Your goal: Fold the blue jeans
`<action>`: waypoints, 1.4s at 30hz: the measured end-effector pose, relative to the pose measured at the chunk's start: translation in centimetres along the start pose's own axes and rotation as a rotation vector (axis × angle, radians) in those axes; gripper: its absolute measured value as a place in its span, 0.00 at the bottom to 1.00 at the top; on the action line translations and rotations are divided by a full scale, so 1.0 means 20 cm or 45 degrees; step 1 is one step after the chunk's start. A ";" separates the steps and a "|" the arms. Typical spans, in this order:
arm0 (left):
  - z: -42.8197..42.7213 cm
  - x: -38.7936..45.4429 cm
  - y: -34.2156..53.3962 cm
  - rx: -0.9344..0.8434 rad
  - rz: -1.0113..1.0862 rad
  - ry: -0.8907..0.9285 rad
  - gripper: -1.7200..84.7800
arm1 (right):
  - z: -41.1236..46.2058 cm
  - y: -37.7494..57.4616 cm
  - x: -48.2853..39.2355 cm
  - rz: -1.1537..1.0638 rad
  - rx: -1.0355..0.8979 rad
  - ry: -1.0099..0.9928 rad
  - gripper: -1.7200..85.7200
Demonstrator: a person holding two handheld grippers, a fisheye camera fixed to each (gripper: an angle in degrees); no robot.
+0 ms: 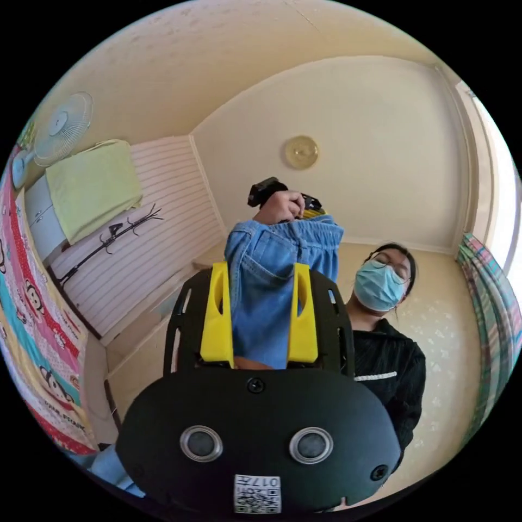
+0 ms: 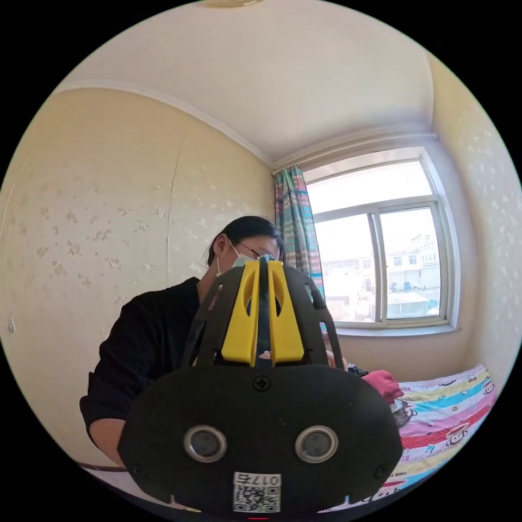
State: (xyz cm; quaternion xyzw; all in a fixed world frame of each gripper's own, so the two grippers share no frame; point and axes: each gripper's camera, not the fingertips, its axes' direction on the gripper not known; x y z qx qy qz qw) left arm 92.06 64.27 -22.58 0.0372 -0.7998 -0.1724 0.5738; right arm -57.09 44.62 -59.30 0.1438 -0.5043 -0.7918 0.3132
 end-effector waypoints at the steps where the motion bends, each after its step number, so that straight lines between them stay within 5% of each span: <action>1: -0.05 0.05 -0.05 0.051 0.003 0.052 0.10 | -0.01 0.00 -0.01 -0.005 0.007 0.015 0.05; 6: -0.30 0.80 -0.22 0.212 0.467 -0.113 0.08 | -0.22 0.03 -0.19 -0.039 0.113 0.231 0.05; 11: -0.19 1.43 -0.11 -0.142 0.885 -1.104 0.22 | -0.27 0.10 -0.19 0.043 0.192 0.328 0.05; 12: -0.22 1.38 -0.11 -0.161 0.827 -1.139 0.24 | -0.25 0.11 -0.14 0.075 0.217 0.320 0.05; 16: -0.24 1.03 -0.22 0.008 0.714 -0.666 0.21 | -0.18 0.12 0.08 0.174 0.237 0.234 0.05; 20: -0.21 0.77 -0.39 0.088 0.479 -0.844 0.11 | -0.09 0.07 0.22 0.253 0.240 0.187 0.05; 25: -0.35 1.06 -0.57 0.321 0.619 -0.937 0.08 | -0.12 0.00 0.10 0.260 0.228 0.350 0.05; 34: 0.26 1.85 -1.29 0.184 1.150 -1.466 0.07 | -0.03 0.02 -0.52 0.149 0.006 0.914 0.06; 42: 0.84 1.91 -1.81 0.003 1.294 -1.468 0.07 | 0.39 0.17 -1.02 -0.175 -0.184 1.277 0.10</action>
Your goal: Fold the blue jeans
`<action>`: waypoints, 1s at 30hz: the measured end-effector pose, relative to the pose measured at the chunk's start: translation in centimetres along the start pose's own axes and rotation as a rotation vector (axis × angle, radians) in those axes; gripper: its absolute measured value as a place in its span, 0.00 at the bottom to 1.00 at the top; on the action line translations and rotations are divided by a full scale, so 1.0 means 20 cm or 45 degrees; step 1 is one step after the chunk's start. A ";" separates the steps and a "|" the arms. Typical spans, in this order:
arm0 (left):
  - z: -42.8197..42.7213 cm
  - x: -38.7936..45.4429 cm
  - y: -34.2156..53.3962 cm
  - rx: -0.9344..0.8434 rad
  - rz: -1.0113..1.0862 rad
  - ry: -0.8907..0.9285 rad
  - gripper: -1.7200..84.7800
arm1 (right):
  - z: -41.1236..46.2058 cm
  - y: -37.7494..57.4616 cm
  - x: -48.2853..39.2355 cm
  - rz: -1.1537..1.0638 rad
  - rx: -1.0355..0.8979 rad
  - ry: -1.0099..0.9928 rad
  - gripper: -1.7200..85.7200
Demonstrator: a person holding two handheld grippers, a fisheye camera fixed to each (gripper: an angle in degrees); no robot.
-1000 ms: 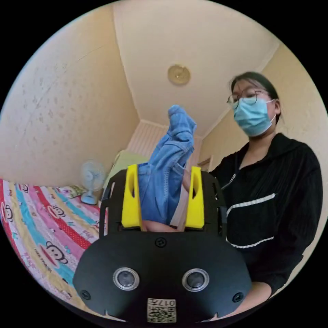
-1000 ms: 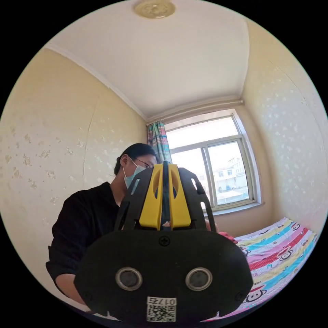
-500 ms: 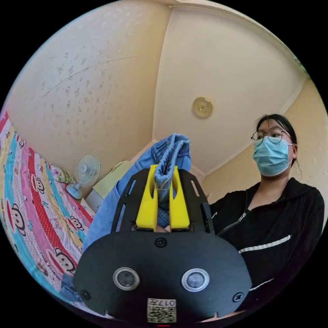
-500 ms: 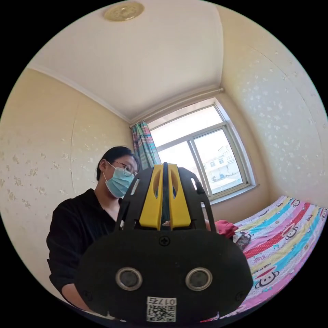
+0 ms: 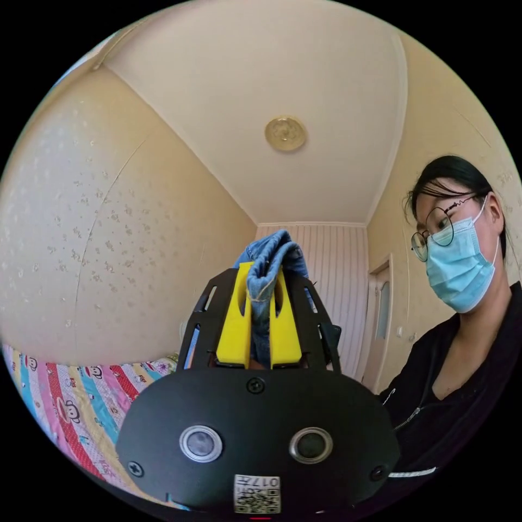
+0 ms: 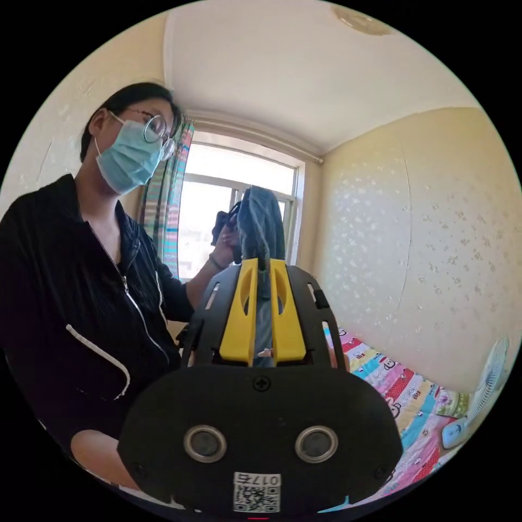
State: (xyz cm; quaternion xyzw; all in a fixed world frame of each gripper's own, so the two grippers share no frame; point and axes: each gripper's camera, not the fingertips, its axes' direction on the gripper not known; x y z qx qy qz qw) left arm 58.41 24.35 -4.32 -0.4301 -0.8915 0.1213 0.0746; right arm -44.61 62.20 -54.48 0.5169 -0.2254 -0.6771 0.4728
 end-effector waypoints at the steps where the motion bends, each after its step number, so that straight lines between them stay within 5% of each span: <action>1: 0.06 0.02 -0.06 -0.006 0.025 0.000 0.07 | 0.01 0.03 -0.05 -0.005 0.025 0.009 0.11; 9: 0.32 0.09 -0.30 -0.028 0.071 -0.033 0.08 | 0.11 0.27 -0.44 0.316 0.492 -0.028 0.22; 13: 0.41 0.10 -0.34 -0.030 0.015 -0.078 0.08 | 0.13 0.06 -0.64 0.157 0.485 0.005 0.23; 18: 0.40 0.06 -0.33 -0.048 -0.073 -0.036 0.08 | 0.01 -0.14 -0.75 0.129 0.380 0.362 0.13; 22: 0.30 0.03 -0.34 -0.066 -0.133 -0.095 0.08 | -0.14 -0.18 -0.69 0.172 0.450 0.145 0.08; 30: 0.02 0.25 -0.52 -0.147 0.122 -0.355 0.08 | -0.39 -1.08 -0.82 -0.205 0.169 0.558 0.07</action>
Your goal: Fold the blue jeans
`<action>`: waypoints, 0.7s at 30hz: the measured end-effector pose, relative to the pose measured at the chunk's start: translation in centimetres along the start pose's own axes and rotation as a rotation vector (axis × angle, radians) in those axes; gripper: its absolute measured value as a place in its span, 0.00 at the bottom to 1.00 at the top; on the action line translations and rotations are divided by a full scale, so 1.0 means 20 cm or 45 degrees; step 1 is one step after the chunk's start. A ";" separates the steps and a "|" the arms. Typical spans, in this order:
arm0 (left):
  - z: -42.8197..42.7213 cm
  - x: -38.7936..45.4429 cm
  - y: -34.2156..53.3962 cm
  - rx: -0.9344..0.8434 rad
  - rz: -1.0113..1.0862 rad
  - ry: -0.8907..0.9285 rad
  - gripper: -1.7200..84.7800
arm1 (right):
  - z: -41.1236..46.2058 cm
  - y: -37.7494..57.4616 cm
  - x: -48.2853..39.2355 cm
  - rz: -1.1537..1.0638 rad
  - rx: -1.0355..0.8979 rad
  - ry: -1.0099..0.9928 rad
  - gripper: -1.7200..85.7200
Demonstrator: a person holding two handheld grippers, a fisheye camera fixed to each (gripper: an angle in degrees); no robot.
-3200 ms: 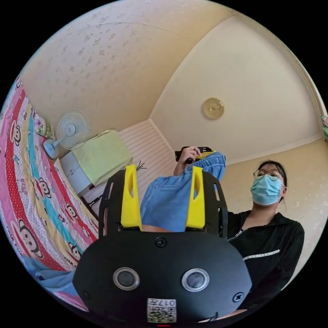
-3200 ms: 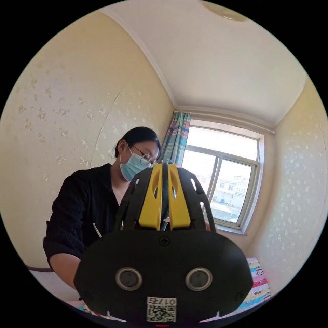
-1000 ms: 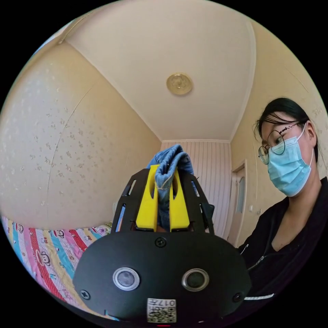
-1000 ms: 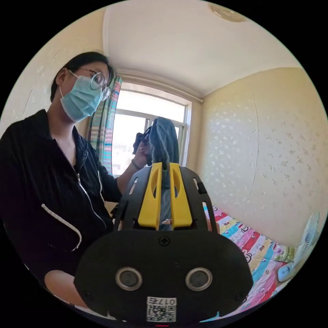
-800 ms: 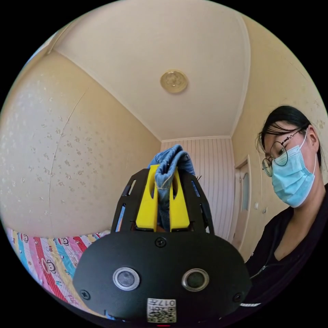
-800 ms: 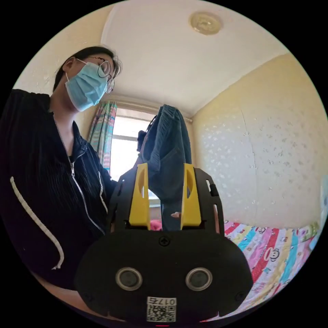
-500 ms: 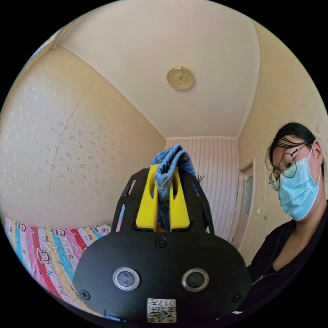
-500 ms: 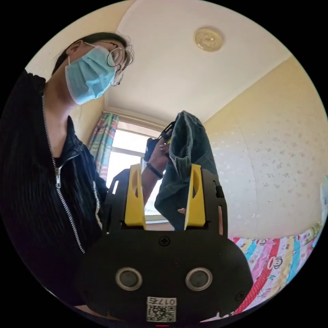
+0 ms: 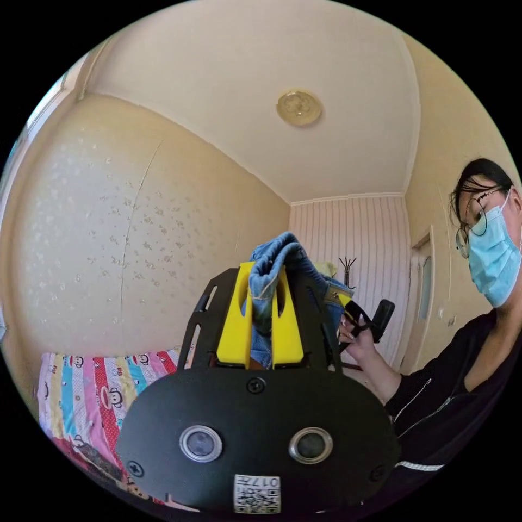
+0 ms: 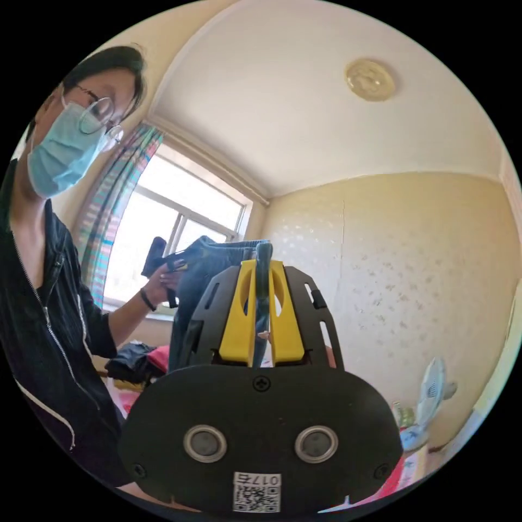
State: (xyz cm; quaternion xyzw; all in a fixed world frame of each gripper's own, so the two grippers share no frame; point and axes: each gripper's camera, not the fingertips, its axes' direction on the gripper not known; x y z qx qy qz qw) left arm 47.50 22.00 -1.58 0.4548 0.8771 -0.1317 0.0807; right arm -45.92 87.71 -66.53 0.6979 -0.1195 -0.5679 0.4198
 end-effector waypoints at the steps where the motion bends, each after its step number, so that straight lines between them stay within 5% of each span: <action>1: -0.06 0.06 -0.05 0.026 0.024 -0.025 0.08 | 0.00 -0.08 -0.01 -0.048 -0.005 0.012 0.07; 12: -0.58 0.83 -0.87 0.361 0.401 -0.342 0.08 | -0.17 -1.38 -0.31 -0.394 0.078 0.161 0.07; 21: -0.45 1.05 -1.45 0.202 0.538 -0.329 0.09 | -0.18 -1.80 -0.22 -0.383 -0.057 0.281 0.06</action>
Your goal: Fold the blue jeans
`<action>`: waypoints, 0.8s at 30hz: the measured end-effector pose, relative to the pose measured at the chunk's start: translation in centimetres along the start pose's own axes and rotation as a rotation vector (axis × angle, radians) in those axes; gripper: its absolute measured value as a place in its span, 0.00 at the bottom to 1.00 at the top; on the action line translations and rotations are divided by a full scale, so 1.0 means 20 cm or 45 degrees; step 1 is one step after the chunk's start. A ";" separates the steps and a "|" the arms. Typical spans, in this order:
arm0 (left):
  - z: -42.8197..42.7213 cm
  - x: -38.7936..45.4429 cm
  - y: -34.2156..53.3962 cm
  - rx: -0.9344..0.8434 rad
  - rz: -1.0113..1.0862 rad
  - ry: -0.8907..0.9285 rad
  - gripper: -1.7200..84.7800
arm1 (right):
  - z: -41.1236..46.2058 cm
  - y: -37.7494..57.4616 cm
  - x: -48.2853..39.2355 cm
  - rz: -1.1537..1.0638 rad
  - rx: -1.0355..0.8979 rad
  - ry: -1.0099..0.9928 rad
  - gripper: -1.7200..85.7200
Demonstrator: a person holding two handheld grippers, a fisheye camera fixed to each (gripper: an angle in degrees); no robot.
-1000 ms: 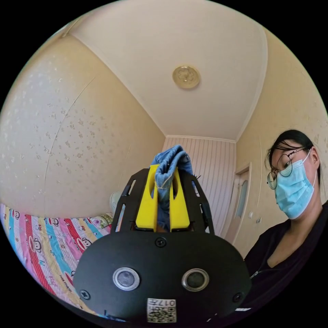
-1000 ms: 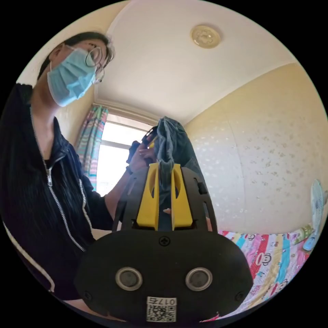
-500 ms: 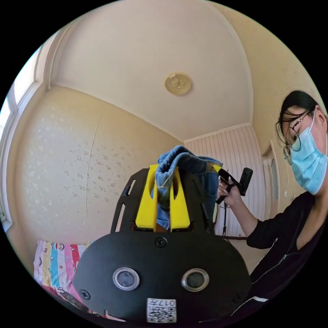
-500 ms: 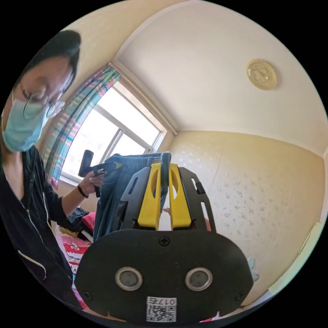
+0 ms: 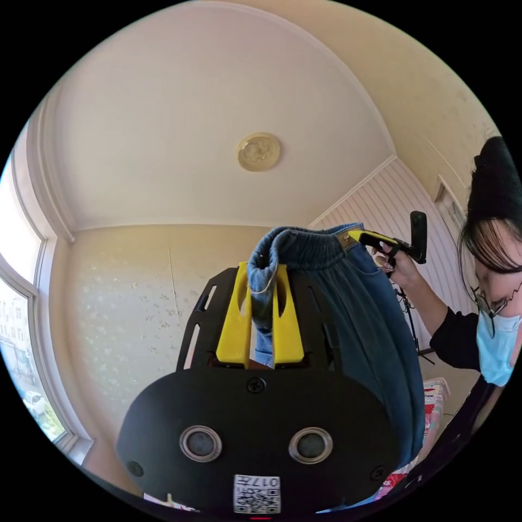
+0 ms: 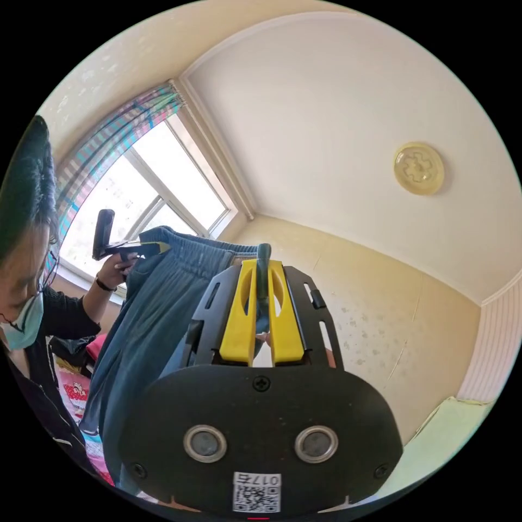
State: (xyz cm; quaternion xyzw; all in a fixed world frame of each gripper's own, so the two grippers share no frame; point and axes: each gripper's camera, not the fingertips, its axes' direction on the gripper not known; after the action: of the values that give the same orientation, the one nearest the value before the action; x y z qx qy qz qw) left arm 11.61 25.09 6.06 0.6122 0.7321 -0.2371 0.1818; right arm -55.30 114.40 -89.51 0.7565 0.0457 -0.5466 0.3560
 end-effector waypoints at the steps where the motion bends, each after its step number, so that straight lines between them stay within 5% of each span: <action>1: 0.07 0.00 0.02 -0.031 -0.009 0.004 0.09 | 0.02 0.01 0.01 0.006 -0.027 0.002 0.06; 11: 1.16 -0.17 0.95 -0.463 -0.341 0.094 0.09 | 0.97 1.21 0.47 0.563 -0.570 -0.174 0.07; 16: 2.13 -0.31 2.07 -0.790 -0.420 -0.130 0.11 | 1.76 2.23 0.60 0.772 -0.845 -0.110 0.08; 18: 2.33 -0.40 2.56 -1.028 -0.483 -0.307 0.14 | 1.96 2.76 0.57 0.832 -0.860 0.130 0.14; 21: 2.19 -0.49 3.34 -1.323 -0.606 -0.592 0.14 | 1.89 3.44 0.39 1.040 -0.899 0.159 0.17; 24: 1.67 -0.33 4.10 -1.432 -0.689 -0.573 0.14 | 1.70 4.10 -0.09 0.879 -1.177 -0.105 0.17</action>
State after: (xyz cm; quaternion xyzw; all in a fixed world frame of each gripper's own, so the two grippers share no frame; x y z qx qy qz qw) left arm 92.58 12.05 -28.00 0.1540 0.8165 0.0219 0.5560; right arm -45.53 34.07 -53.00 0.4716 0.0165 -0.3511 0.8087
